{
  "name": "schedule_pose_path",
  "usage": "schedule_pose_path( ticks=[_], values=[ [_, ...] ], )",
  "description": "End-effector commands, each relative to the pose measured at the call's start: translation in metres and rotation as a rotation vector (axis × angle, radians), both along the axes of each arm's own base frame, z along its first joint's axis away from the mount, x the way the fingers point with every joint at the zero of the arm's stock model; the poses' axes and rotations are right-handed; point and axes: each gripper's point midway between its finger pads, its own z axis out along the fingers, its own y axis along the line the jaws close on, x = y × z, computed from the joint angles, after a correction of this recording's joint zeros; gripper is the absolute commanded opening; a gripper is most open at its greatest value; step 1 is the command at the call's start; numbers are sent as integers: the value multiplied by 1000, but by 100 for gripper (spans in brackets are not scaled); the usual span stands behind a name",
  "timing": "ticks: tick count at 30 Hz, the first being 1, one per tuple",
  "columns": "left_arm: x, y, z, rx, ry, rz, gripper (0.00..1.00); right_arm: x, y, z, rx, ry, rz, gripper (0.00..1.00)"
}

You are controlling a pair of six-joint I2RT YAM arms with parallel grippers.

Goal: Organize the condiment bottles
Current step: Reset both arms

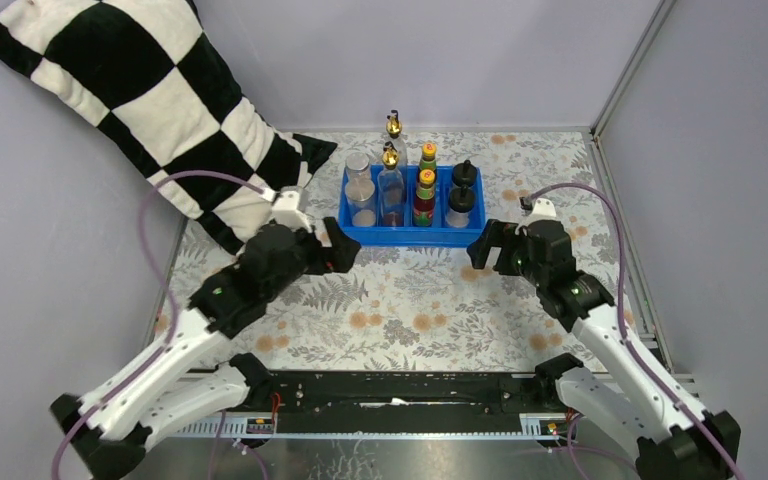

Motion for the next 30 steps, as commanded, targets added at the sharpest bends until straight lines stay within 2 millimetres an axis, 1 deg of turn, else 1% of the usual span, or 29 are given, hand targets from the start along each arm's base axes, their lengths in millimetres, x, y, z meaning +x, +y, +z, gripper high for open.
schedule_pose_path(
  ticks=[1,4,7,10,15,18,25,30],
  values=[
    [-27,17,58,-50,-95,-50,99,-21,2,15,30,-17,65,100],
    [-33,39,64,17,-142,-17,99,-28,-4,29,11,-41,64,100],
    [-40,48,67,8,-188,-21,99,-31,-5,39,18,-71,67,100],
    [-46,49,62,-23,-217,-36,99,-30,-9,44,13,-101,48,100],
    [-52,53,45,-25,-186,-29,99,-33,-11,41,16,-108,45,100],
    [-52,55,48,-30,-207,-25,99,-34,-11,43,26,-124,44,100],
    [-50,51,41,-17,-187,-34,99,-36,-12,45,29,-134,45,100],
    [-51,51,41,-22,-190,-38,99,-36,-11,44,30,-133,47,100]
  ],
)
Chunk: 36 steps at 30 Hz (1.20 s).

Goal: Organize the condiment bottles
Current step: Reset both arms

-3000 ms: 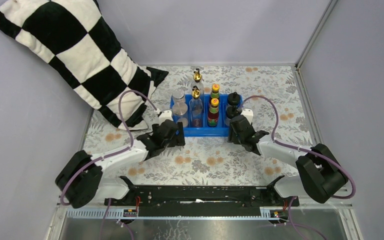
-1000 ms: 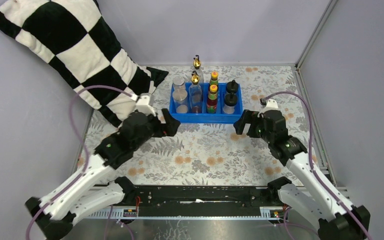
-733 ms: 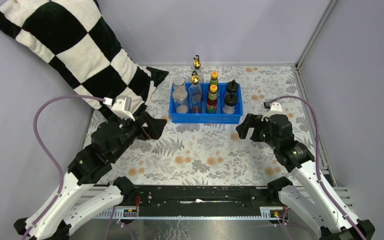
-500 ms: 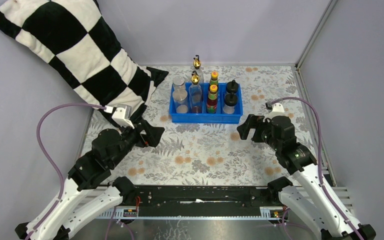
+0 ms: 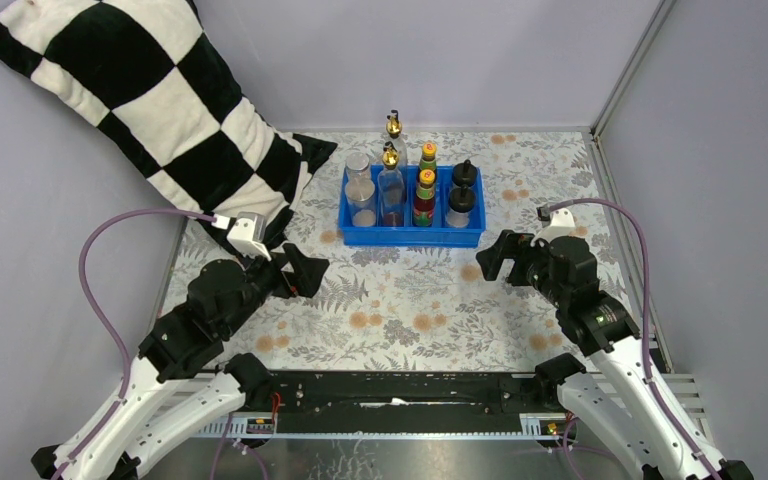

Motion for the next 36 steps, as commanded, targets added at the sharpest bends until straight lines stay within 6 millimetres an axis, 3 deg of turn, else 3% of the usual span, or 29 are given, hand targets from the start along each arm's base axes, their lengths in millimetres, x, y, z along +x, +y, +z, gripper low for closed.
schedule_pose_path(
  ticks=[1,36],
  values=[
    [1,-1,-1,13,-17,-10,99,1,-1,1,-11,-9,2,100],
    [-2,-10,-3,16,-13,-64,99,6,-9,-3,-32,-2,-46,100]
  ],
)
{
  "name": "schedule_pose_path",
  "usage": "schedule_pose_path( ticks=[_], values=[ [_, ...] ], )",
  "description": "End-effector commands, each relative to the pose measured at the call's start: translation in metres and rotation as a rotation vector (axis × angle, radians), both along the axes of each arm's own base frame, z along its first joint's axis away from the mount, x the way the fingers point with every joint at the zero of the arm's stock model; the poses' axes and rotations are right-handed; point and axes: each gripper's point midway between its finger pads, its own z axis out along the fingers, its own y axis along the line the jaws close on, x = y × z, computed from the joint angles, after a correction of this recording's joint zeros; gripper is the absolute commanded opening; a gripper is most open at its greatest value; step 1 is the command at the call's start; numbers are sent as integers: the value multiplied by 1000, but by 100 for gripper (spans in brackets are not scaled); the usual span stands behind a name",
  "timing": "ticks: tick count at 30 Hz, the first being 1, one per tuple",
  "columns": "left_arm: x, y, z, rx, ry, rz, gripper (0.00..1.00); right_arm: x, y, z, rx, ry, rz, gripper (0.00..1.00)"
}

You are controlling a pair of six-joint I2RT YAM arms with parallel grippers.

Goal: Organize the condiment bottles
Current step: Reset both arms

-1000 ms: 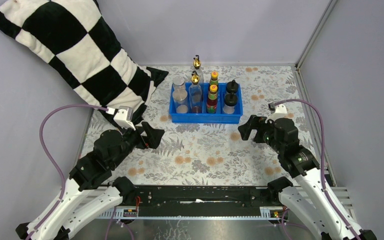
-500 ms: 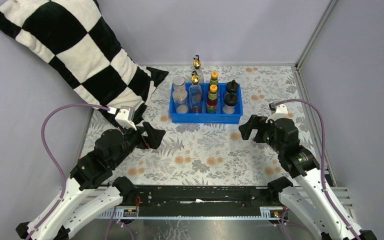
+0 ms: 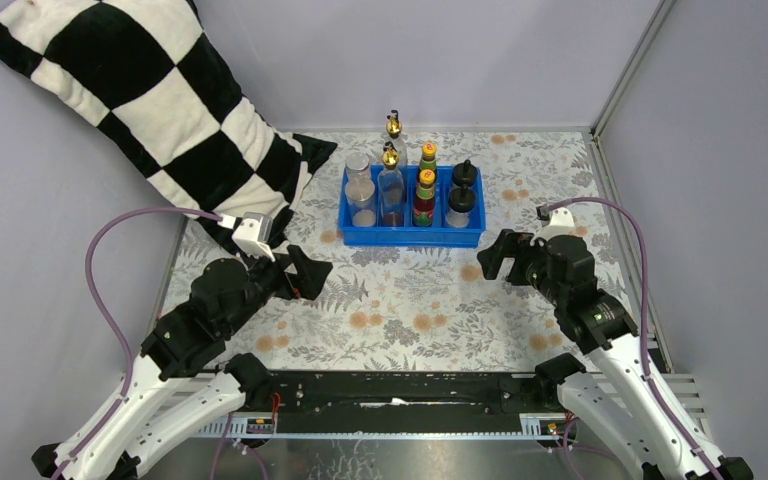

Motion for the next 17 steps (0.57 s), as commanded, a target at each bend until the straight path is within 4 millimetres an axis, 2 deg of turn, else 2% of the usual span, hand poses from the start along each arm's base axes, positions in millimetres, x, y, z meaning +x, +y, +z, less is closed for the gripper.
schedule_pose_path(
  ticks=[1,17],
  values=[
    [0,-5,1,4,-21,-27,99,3,-5,2,-15,-16,-23,100],
    [1,-5,-1,6,-17,-24,99,3,0,1,-6,-6,4,100]
  ],
)
